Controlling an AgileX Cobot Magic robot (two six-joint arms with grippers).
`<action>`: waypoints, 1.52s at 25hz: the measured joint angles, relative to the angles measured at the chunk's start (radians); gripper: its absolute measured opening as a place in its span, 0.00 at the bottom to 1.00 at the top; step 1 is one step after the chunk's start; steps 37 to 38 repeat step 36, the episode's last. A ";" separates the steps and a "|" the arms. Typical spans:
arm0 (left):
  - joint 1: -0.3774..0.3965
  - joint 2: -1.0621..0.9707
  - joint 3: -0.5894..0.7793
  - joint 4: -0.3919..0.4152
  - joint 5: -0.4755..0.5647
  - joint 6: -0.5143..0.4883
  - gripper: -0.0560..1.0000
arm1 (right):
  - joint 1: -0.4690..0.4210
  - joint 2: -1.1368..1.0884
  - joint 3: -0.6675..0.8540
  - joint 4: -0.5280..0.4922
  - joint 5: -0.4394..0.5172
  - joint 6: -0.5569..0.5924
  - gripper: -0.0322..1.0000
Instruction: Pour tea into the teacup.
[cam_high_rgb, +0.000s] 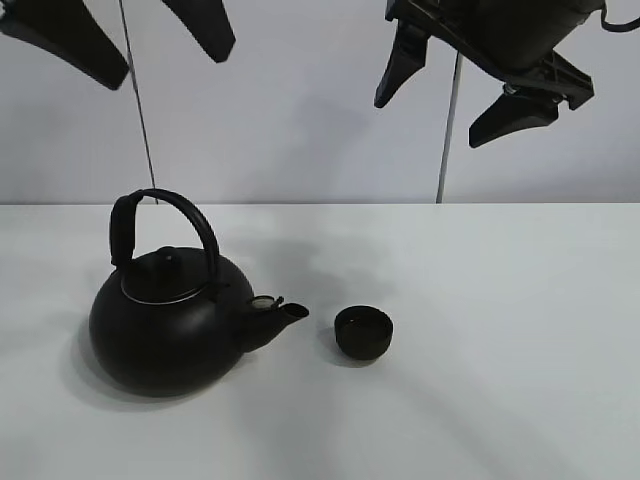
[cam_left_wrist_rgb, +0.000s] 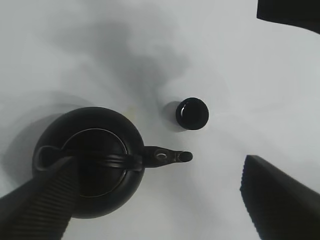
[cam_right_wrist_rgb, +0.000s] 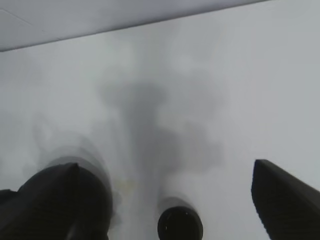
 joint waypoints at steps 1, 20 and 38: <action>0.000 0.024 -0.010 -0.011 0.005 0.000 0.65 | 0.000 0.000 0.000 0.004 0.017 0.000 0.65; 0.000 0.093 -0.021 -0.033 0.020 0.012 0.65 | 0.000 0.000 0.000 0.046 0.102 0.001 0.65; 0.000 0.093 -0.021 -0.024 0.062 0.012 0.65 | 0.000 0.000 0.000 0.046 0.102 0.001 0.65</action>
